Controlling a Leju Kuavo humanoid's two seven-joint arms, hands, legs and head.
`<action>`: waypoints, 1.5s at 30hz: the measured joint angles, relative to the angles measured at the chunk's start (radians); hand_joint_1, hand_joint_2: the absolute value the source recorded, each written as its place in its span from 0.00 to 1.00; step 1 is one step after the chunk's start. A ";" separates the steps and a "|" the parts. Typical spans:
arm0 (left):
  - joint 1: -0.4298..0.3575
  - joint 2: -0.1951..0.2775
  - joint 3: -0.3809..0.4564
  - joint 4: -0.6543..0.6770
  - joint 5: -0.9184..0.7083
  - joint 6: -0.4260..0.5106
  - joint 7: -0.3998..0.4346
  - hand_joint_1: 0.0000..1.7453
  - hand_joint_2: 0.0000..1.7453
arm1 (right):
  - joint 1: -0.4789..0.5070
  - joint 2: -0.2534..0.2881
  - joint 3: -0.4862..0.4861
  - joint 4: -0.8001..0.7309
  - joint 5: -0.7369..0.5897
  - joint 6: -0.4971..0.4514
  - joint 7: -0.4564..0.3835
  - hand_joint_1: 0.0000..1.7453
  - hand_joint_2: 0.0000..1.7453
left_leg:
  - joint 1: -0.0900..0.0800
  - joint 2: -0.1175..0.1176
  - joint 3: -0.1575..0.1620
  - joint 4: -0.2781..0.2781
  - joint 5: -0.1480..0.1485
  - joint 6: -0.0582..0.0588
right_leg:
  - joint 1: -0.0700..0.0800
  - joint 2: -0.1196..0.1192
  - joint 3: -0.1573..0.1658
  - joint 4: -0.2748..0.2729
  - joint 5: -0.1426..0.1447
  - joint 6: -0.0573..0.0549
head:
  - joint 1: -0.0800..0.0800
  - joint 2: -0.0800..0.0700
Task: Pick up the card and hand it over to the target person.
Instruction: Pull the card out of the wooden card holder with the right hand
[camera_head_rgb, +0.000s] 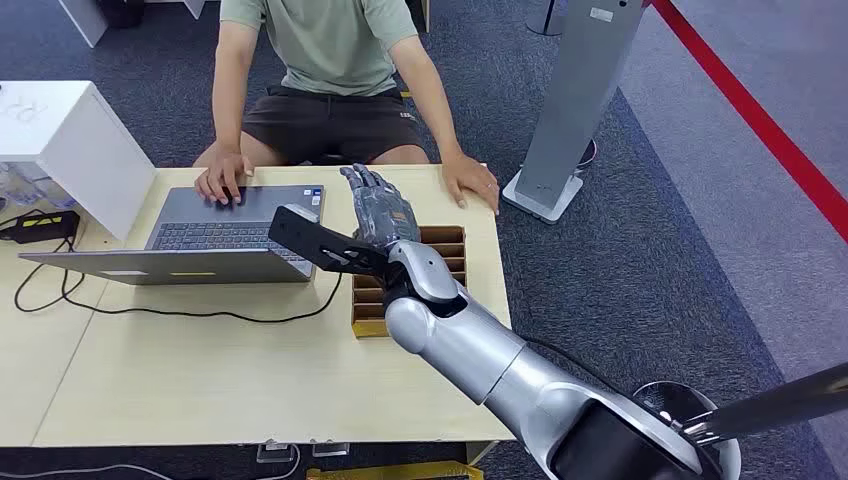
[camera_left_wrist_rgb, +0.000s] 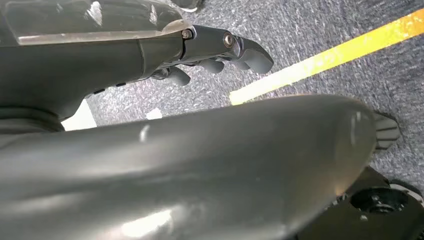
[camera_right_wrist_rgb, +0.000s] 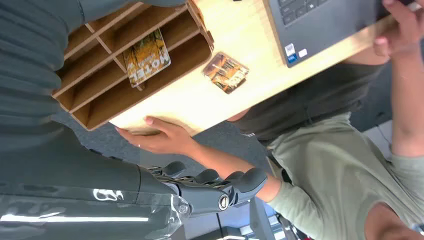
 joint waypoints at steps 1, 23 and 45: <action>0.000 -0.001 0.000 0.000 -0.001 0.000 0.001 0.00 0.00 | 0.000 -0.001 0.000 -0.001 0.002 0.000 0.002 0.09 1.00 | 0.000 0.000 0.000 0.000 0.000 0.000 | 0.000 0.000 0.000 0.000 0.000 0.000 | 0.000 0.000; -0.048 -0.047 -0.025 -0.002 -0.040 -0.050 0.025 0.00 0.00 | 0.038 -0.084 -0.066 -0.048 0.073 -0.019 0.076 0.40 1.00 | 0.001 -0.006 -0.002 0.001 0.001 0.000 | 0.001 -0.006 0.000 -0.001 0.000 0.000 | 0.000 0.000; -0.063 -0.039 -0.033 0.000 -0.059 -0.080 0.033 0.00 0.00 | 0.068 -0.098 -0.108 -0.048 0.096 -0.003 0.084 0.43 1.00 | 0.001 -0.004 -0.001 0.001 0.000 0.000 | 0.001 -0.003 -0.001 0.000 0.000 0.000 | 0.000 0.000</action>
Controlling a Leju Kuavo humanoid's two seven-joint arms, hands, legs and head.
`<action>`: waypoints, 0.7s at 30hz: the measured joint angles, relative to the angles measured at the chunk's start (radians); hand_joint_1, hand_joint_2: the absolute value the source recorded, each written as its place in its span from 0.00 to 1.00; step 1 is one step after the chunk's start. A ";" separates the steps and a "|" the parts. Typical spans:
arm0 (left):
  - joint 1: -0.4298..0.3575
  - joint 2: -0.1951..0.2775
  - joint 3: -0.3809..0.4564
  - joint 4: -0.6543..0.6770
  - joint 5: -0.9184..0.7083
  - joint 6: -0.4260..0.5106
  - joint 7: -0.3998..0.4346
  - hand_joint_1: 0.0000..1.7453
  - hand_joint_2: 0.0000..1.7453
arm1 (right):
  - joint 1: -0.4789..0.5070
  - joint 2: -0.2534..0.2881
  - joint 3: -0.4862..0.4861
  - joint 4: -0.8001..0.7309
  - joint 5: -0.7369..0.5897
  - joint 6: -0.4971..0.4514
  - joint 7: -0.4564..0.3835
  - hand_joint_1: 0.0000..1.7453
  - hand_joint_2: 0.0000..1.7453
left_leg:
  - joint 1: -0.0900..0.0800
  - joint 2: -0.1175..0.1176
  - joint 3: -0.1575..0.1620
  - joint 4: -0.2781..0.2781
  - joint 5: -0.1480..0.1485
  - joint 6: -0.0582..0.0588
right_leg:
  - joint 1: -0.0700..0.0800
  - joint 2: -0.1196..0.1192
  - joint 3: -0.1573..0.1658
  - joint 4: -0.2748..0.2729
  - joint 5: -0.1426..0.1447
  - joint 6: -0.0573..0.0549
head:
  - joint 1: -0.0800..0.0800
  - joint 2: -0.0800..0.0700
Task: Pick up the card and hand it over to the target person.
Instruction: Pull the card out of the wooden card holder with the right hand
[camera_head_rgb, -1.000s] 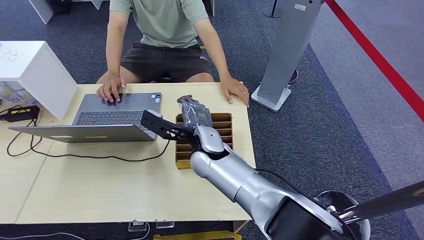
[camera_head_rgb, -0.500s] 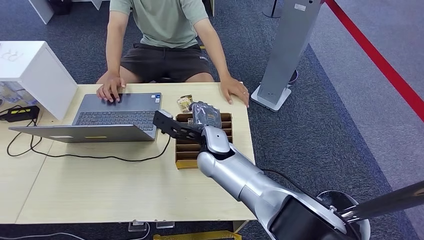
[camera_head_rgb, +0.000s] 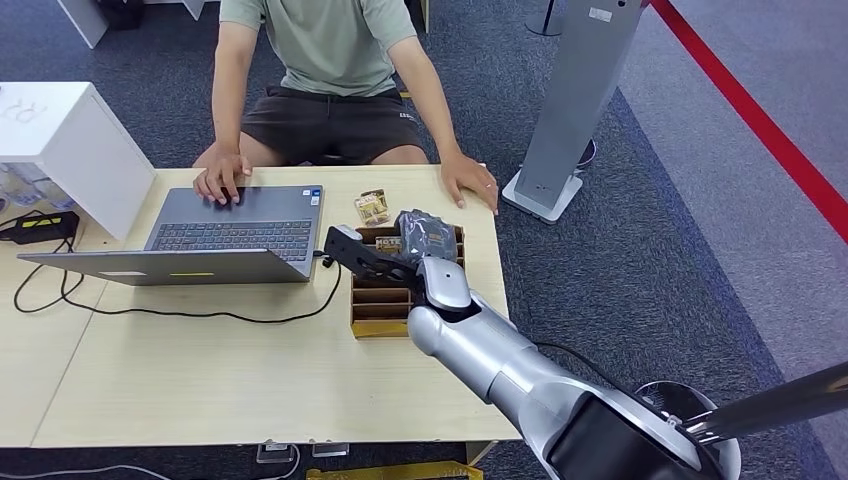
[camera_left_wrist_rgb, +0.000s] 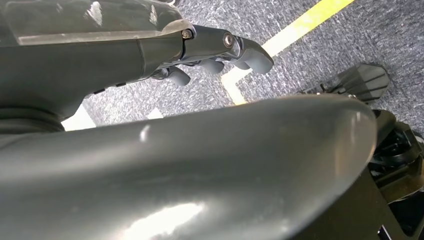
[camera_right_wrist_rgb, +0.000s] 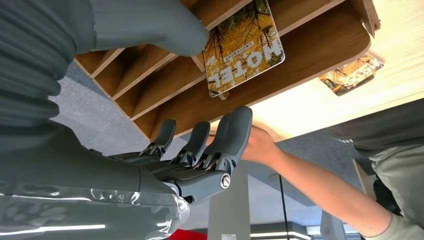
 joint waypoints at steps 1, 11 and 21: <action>-0.001 0.000 0.000 0.000 0.000 0.000 0.000 0.00 0.00 | 0.001 -0.001 0.000 0.000 0.000 0.000 0.000 0.43 1.00 | 0.000 0.000 0.000 0.000 0.000 0.000 | 0.000 0.000 0.000 0.000 0.000 0.000 | 0.000 0.000; 0.003 0.001 -0.003 0.001 -0.004 0.001 0.006 0.00 0.00 | 0.007 -0.001 0.002 0.000 0.002 0.015 -0.002 0.39 1.00 | 0.000 0.000 0.000 -0.001 0.000 0.000 | 0.000 0.000 0.000 -0.001 0.001 0.000 | 0.000 0.000; 0.007 -0.001 0.002 0.000 -0.004 0.001 0.006 0.00 0.00 | 0.006 0.004 0.004 0.002 0.004 0.029 -0.005 0.47 1.00 | 0.000 0.001 0.001 0.000 0.000 0.000 | 0.000 0.001 0.001 0.000 0.000 0.000 | 0.000 0.000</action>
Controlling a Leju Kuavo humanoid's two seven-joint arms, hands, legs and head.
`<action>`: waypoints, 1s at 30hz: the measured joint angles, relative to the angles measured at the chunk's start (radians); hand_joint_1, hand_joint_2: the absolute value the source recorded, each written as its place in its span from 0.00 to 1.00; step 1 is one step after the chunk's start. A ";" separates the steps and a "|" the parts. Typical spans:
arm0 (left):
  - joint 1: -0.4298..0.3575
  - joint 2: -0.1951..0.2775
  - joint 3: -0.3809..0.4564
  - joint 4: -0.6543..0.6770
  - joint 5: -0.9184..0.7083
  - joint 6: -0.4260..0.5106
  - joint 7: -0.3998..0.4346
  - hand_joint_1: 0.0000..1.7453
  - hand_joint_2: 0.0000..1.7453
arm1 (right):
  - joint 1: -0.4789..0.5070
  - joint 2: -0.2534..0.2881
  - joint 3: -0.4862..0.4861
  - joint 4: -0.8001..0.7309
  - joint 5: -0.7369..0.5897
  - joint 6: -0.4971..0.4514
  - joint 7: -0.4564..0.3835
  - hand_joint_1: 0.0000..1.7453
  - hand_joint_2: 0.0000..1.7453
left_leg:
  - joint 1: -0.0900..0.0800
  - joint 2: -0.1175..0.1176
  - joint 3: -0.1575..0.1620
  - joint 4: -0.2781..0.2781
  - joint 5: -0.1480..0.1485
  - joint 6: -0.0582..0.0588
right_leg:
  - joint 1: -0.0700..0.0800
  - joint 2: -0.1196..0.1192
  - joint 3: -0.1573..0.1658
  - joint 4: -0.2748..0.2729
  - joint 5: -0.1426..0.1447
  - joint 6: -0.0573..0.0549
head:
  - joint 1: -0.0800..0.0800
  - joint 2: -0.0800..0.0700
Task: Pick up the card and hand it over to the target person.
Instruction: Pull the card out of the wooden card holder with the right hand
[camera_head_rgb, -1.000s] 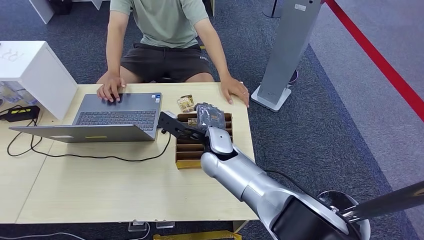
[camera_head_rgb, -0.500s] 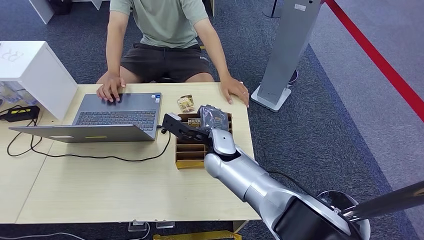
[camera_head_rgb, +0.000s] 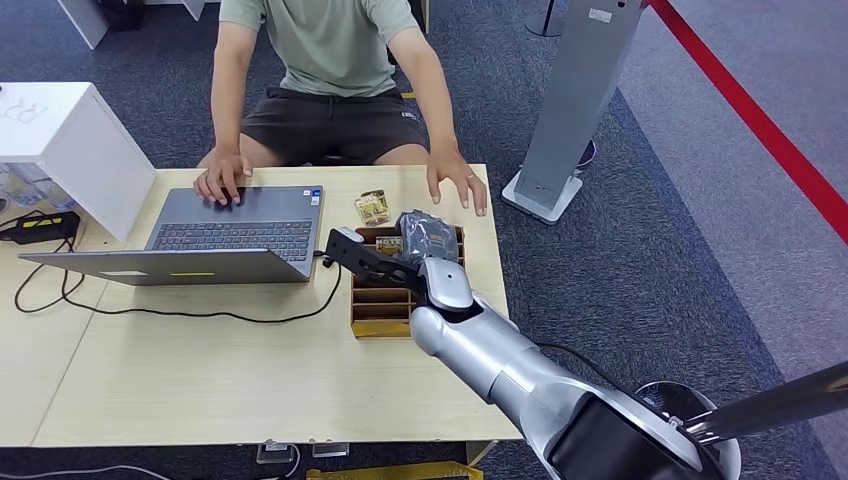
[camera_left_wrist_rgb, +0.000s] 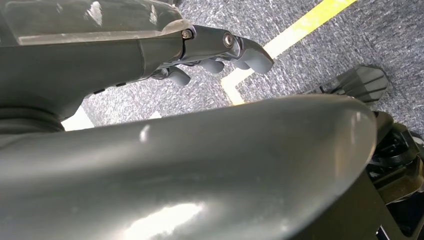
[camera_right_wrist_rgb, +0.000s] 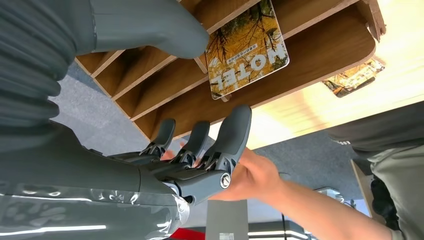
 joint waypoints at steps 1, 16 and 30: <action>0.000 0.000 0.001 0.000 0.000 0.000 0.000 0.00 0.00 | 0.000 0.002 0.000 0.001 0.000 0.000 -0.002 0.47 1.00 | 0.000 0.000 0.000 0.000 0.000 0.000 | 0.000 0.000 0.000 0.000 0.000 0.000 | 0.000 0.000; 0.004 0.009 0.015 -0.001 -0.006 0.001 -0.010 0.00 0.00 | 0.018 -0.017 0.009 -0.188 0.013 -0.014 -0.009 0.43 1.00 | 0.000 0.001 -0.001 0.000 0.000 0.000 | 0.000 0.001 -0.001 0.000 0.000 0.000 | 0.000 0.000; 0.014 0.015 0.034 0.000 -0.002 0.005 -0.017 0.00 0.00 | 0.055 -0.047 0.043 -0.369 0.009 0.023 0.007 0.41 1.00 | 0.000 0.000 -0.001 0.000 0.000 0.000 | 0.000 0.000 -0.001 0.000 0.000 0.000 | 0.000 0.000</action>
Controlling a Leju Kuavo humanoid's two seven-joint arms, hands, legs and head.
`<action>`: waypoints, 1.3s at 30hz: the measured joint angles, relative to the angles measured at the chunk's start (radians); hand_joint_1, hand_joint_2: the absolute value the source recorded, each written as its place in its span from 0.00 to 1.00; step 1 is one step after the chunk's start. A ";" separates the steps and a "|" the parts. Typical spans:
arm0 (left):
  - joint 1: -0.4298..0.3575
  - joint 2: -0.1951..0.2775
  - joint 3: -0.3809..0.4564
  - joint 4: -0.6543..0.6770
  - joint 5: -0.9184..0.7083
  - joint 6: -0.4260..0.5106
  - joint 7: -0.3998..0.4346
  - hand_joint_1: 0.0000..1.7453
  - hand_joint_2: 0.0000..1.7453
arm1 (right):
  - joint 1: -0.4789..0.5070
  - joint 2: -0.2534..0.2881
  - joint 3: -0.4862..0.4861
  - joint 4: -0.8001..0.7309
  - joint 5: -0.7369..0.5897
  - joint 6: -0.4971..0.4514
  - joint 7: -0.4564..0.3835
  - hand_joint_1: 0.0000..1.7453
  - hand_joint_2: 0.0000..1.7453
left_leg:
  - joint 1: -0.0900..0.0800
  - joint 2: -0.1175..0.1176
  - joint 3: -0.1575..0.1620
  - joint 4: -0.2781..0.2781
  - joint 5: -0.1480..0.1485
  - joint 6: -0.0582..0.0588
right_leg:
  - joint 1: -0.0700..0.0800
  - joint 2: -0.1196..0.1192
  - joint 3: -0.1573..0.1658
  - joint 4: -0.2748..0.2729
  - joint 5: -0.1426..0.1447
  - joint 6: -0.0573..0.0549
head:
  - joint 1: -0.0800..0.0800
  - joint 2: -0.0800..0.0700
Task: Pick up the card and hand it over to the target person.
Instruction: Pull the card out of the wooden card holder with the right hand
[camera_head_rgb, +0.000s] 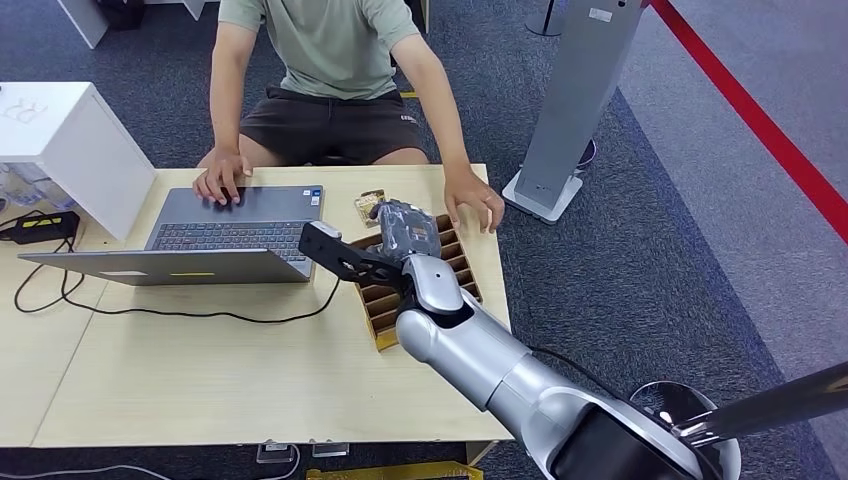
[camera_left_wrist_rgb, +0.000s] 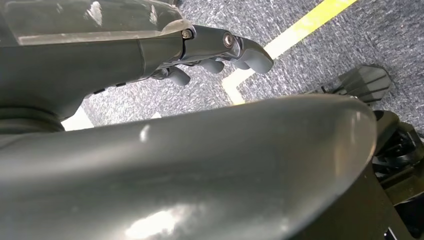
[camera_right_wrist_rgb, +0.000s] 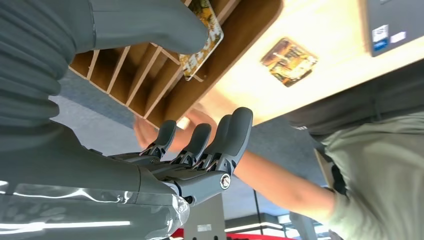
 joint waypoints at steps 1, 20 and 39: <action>0.000 0.000 0.001 0.000 0.000 0.000 0.000 0.00 0.00 | 0.000 0.002 0.002 0.005 -0.003 0.004 0.000 0.41 1.00 | 0.000 0.000 0.000 0.000 0.000 0.000 | 0.000 0.000 0.000 0.000 0.000 0.000 | 0.000 0.000; 0.001 -0.007 0.005 0.000 -0.010 0.003 0.007 0.00 0.00 | -0.027 0.029 -0.006 0.239 -0.026 0.007 -0.004 0.40 1.00 | 0.000 0.000 0.001 -0.001 0.001 0.000 | 0.000 0.000 0.001 -0.001 0.001 0.000 | 0.000 0.000; 0.000 -0.021 0.001 0.001 -0.018 0.002 0.010 0.00 0.00 | -0.019 0.024 -0.009 0.251 -0.024 0.012 -0.002 0.39 1.00 | 0.000 0.000 0.001 -0.001 0.001 0.000 | 0.000 0.000 0.001 -0.001 0.001 0.000 | 0.000 0.000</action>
